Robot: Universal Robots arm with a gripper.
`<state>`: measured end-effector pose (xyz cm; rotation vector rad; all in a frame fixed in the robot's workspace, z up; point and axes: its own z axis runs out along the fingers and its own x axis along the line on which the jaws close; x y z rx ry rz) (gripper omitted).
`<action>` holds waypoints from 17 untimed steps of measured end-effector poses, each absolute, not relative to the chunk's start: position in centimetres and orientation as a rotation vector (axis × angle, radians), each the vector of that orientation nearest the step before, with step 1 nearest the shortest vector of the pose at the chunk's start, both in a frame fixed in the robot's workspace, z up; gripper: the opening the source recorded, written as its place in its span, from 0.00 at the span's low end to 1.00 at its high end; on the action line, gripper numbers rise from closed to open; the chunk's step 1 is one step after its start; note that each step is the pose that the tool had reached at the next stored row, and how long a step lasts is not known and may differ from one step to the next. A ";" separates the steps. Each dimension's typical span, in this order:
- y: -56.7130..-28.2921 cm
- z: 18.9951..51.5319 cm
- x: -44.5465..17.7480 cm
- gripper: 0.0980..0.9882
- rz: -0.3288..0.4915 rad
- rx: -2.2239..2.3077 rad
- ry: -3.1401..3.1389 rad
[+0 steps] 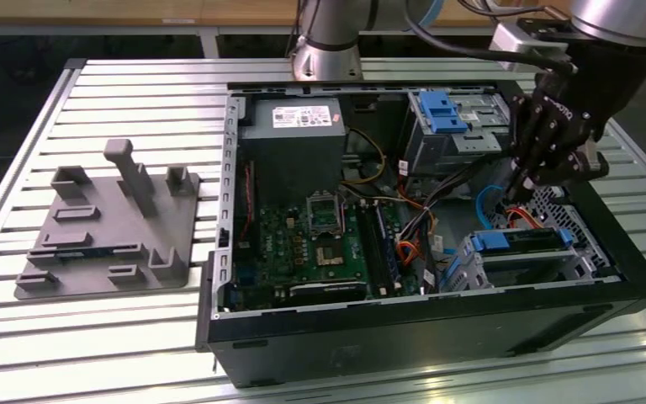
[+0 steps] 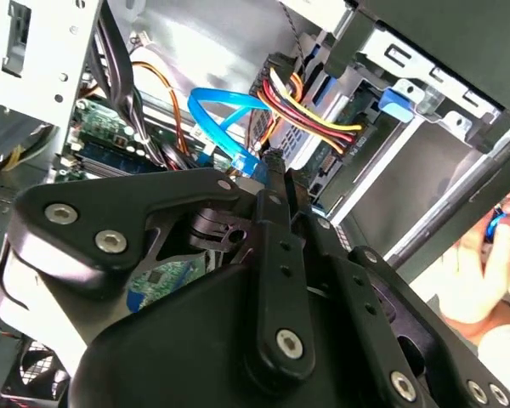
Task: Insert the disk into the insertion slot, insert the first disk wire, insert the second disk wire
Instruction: 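Insert the second disk wire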
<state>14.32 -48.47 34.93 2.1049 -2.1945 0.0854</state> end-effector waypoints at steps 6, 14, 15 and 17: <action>-49.3 34.9 14.5 0.07 0.034 2.129 -2.218; -50.6 34.8 14.7 0.07 -0.031 2.158 -2.246; -50.7 34.8 14.8 0.07 -0.038 2.161 -2.249; -51.1 34.8 14.8 0.07 -0.051 2.167 -2.255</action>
